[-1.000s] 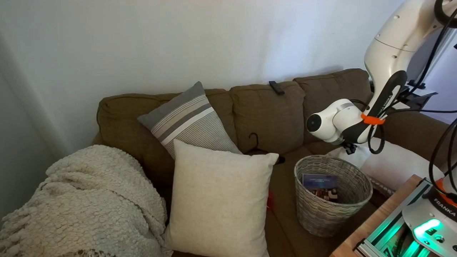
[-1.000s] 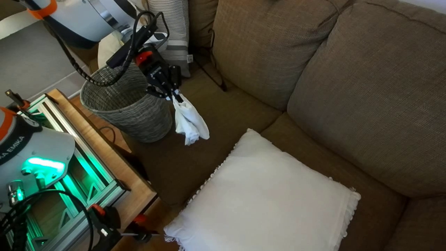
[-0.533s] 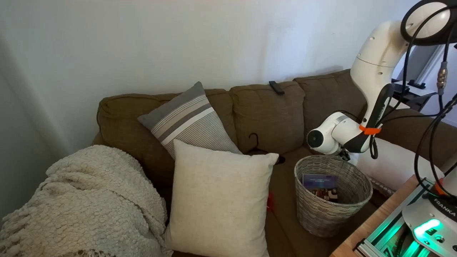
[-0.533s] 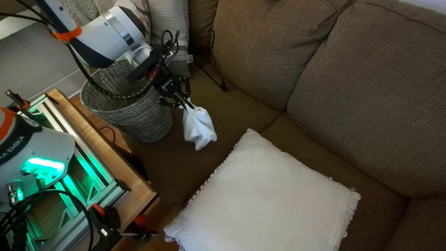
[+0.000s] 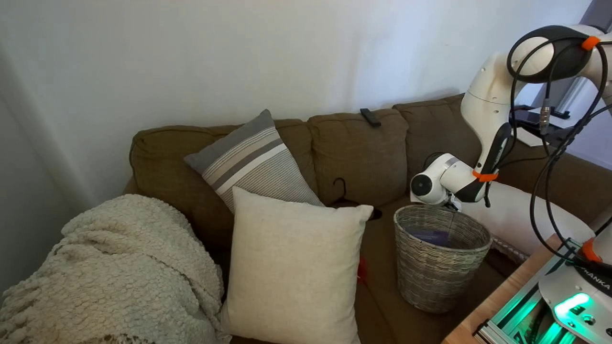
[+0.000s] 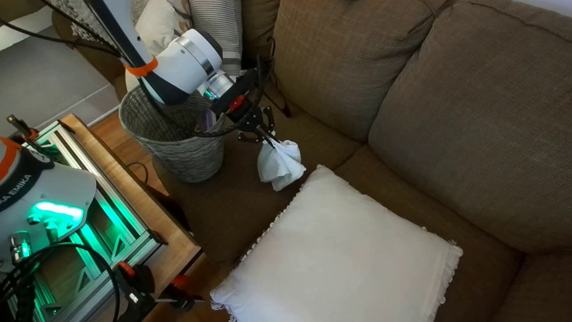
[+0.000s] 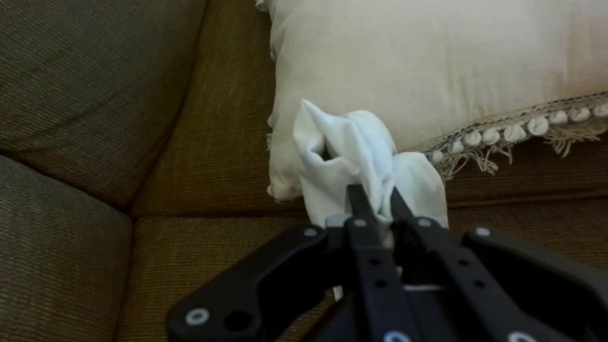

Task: Put the white towel on the seat of the sofa.

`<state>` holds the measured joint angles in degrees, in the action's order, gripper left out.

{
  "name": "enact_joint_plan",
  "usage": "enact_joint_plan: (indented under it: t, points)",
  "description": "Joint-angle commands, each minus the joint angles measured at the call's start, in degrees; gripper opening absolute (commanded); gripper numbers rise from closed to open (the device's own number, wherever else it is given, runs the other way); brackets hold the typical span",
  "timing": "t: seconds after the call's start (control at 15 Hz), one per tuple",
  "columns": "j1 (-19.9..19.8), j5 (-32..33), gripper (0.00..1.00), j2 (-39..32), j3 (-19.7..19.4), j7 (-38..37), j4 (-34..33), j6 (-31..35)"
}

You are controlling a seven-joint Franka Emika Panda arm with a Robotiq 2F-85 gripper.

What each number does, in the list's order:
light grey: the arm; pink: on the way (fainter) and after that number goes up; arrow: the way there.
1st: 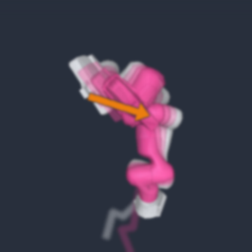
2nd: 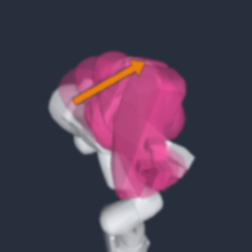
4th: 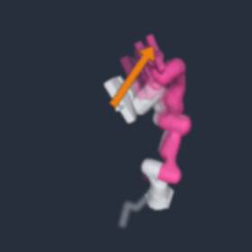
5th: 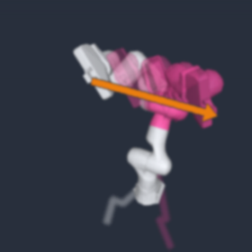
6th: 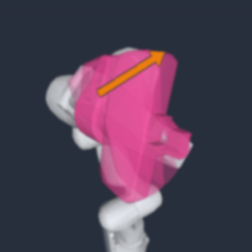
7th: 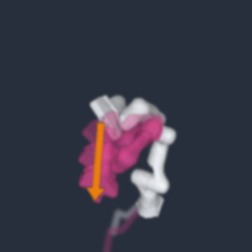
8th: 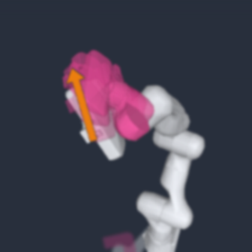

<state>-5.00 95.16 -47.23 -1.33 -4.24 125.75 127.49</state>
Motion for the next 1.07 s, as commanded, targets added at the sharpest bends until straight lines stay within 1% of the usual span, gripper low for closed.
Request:
enact_joint_plan:
  t: [0.0,0.07,0.2,0.33,0.47,0.53,0.67,0.8,1.0]
  points:
    - [-2.5,-1.4,0.03,-6.0,1.8,3.1,-6.6,3.7]
    - [-3.0,-2.3,0.03,-4.6,2.4,4.8,-6.4,5.7]
    - [-3.7,-1.8,0.03,-1.5,3.1,6.8,-4.6,11.0]
    - [-3.9,-2.4,0.03,-1.1,3.3,9.7,-4.5,15.0]
    - [-3.1,-7.6,0.03,-2.5,2.9,16.6,-5.2,13.6]
    - [-3.7,-10.4,0.03,-3.0,3.0,20.8,-5.4,13.9]
    - [-3.9,-15.3,0.03,-4.1,2.4,23.5,-6.6,12.4]
    - [-5.1,-21.0,0.03,-5.4,2.6,26.1,-8.0,12.4]
    - [-5.6,-30.3,0.03,-8.1,3.4,26.4,-12.3,11.7]
